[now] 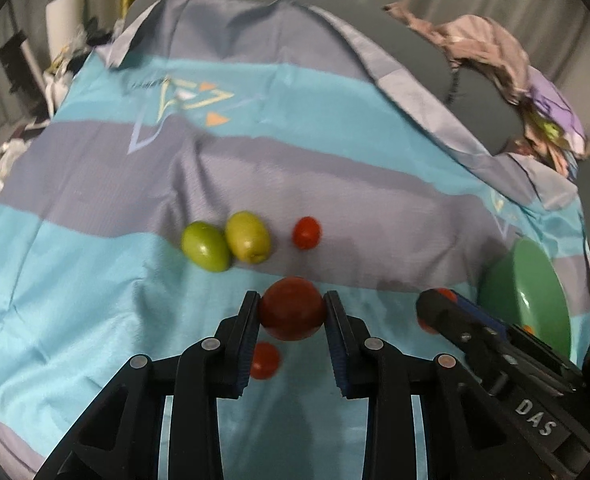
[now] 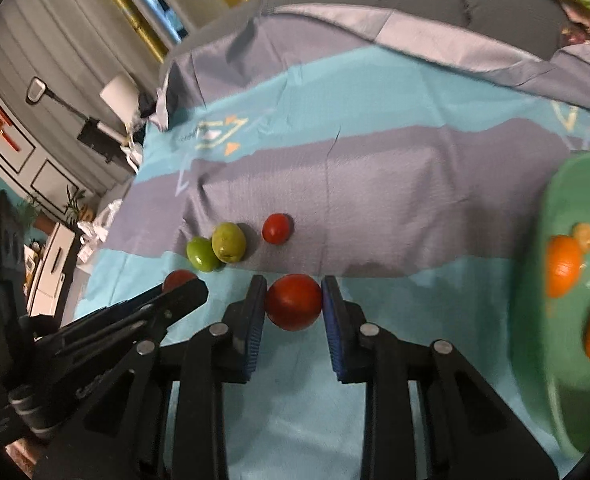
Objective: Organize fruits
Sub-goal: 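Carry the tomato toward the green bowl with the left tool while the right tool carries its tomato, then open both tools to drop the tomatoes into the green bowl, then grasp a red tomato with the left tool while the right tool grasps another tomato, then carry the tomato over the green bowl with the left tool while the right tool carries its tomato, then open both tools to drop the tomatoes into the bowl and withdraw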
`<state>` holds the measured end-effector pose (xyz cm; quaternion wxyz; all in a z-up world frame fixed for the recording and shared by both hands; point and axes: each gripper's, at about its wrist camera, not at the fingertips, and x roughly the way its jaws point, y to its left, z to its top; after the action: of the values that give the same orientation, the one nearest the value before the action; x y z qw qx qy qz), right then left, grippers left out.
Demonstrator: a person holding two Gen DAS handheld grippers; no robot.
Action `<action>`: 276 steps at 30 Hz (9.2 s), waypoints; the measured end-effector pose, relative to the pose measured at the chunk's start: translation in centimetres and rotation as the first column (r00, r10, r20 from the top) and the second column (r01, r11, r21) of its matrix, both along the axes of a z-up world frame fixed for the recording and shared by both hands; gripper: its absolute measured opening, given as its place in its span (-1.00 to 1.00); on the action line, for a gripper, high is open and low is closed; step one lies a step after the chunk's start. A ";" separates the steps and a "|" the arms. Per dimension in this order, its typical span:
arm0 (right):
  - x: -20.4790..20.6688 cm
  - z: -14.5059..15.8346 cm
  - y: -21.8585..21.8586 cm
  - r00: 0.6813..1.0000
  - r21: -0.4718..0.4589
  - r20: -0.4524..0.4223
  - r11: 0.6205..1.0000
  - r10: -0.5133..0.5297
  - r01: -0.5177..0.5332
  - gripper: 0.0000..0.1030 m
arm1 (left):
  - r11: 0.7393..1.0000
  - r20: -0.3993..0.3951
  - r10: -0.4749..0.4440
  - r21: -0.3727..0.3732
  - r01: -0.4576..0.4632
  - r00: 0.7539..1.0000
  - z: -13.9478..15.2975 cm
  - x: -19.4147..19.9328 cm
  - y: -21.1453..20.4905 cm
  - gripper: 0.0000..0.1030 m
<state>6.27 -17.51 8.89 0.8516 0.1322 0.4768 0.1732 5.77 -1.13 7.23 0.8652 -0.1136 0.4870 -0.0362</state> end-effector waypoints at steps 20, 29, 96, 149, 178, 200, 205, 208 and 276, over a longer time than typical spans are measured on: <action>-4.5 4.6 -7.6 0.973 0.068 0.162 0.985 -0.166 0.157 -0.44 | 0.969 0.202 -0.226 -0.057 0.242 0.953 4.7 -4.4 -7.4 -0.37; -6.1 5.8 -11.0 0.948 0.090 0.201 0.968 -0.247 0.234 -0.44 | 0.942 0.228 -0.318 -0.034 0.334 0.920 5.2 -5.1 -11.3 -0.37; -5.3 2.3 -19.3 0.894 -0.010 0.073 0.896 -0.442 0.444 0.12 | 0.852 0.199 -0.470 -0.155 0.501 0.860 1.3 -2.7 -19.7 -0.35; 0.7 1.8 -2.8 0.998 -0.068 0.041 0.996 -0.055 0.058 0.17 | 0.993 -0.096 0.058 -0.100 -0.067 0.994 -1.2 -1.6 2.7 -0.09; 10.4 -6.9 8.1 0.976 -0.125 -0.193 0.984 0.104 -0.130 -0.49 | 0.979 -0.286 0.039 -0.179 -0.093 0.958 -6.0 0.1 3.3 -0.49; 1.7 -0.2 1.3 0.998 -0.065 -0.012 0.996 0.063 -0.064 -0.49 | 0.982 -0.195 -0.004 -0.184 -0.032 0.981 -3.8 -0.8 2.0 -0.50; -1.3 1.3 -3.0 0.997 -0.037 0.058 0.998 -0.045 0.047 -0.48 | 0.990 -0.063 -0.060 -0.133 0.052 0.996 -1.0 -2.3 -0.7 -0.50; -2.7 2.3 -5.6 0.987 -0.027 0.109 0.992 -0.122 0.126 -0.48 | 0.985 0.014 -0.116 -0.124 0.117 0.993 0.5 -3.1 -2.6 -0.50; -0.6 4.2 -6.8 0.984 0.090 0.083 0.985 -0.158 0.150 0.32 | 0.986 0.102 0.164 0.002 -0.165 0.981 3.2 0.0 5.7 -0.31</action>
<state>5.68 -24.32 13.08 0.8768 0.1961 0.4186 0.1322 5.76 4.56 10.39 0.8894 -0.1468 0.4316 0.0322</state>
